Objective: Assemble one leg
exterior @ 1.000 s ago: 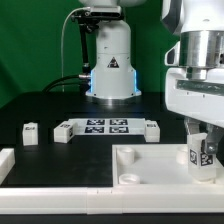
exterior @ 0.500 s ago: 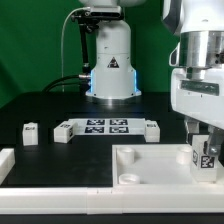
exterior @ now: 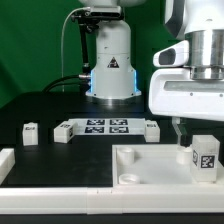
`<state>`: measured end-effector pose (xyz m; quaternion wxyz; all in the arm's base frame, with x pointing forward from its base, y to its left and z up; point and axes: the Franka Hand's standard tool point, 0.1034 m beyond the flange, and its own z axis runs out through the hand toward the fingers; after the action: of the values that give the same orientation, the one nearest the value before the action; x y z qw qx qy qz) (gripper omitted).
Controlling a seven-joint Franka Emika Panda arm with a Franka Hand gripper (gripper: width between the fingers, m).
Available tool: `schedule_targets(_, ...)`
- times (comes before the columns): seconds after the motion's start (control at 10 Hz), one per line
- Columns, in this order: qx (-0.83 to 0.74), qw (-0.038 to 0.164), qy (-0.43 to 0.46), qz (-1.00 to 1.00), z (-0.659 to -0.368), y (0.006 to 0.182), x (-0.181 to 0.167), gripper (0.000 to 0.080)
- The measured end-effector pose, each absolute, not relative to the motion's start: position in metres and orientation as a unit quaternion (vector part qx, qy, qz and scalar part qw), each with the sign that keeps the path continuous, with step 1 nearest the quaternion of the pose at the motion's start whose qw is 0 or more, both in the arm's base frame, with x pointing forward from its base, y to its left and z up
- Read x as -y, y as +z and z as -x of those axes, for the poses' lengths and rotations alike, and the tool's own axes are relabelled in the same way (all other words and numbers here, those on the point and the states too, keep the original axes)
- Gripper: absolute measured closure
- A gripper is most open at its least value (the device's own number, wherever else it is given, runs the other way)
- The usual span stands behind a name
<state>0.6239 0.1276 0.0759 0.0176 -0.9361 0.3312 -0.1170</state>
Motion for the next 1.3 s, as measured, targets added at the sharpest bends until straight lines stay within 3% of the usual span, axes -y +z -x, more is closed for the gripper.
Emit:
schedule_targets(0.4,-0.072,-0.013,-0.133,0.988,-0.6294,0.0787,-0.1233,0.0150)
schedule_targets(0.6,-0.018,-0.025,-0.133,0.991,-0.6296,0.0784,-0.1224,0.0150)
schedule_targets(0.8,-0.023,-0.024,-0.133,0.991,-0.6296,0.0782,-0.1222,0.0418)
schedule_targets(0.9,-0.023,-0.024,-0.133,0.991,-0.6297,0.0783,-0.1221,0.0509)
schedule_targets(1.2,-0.047,-0.022,-0.133,0.990,-0.6296,0.0781,-0.1218,0.0509)
schedule_targets(1.3,-0.103,-0.012,-0.133,0.986,-0.6292,0.0776,-0.1217,0.0509)
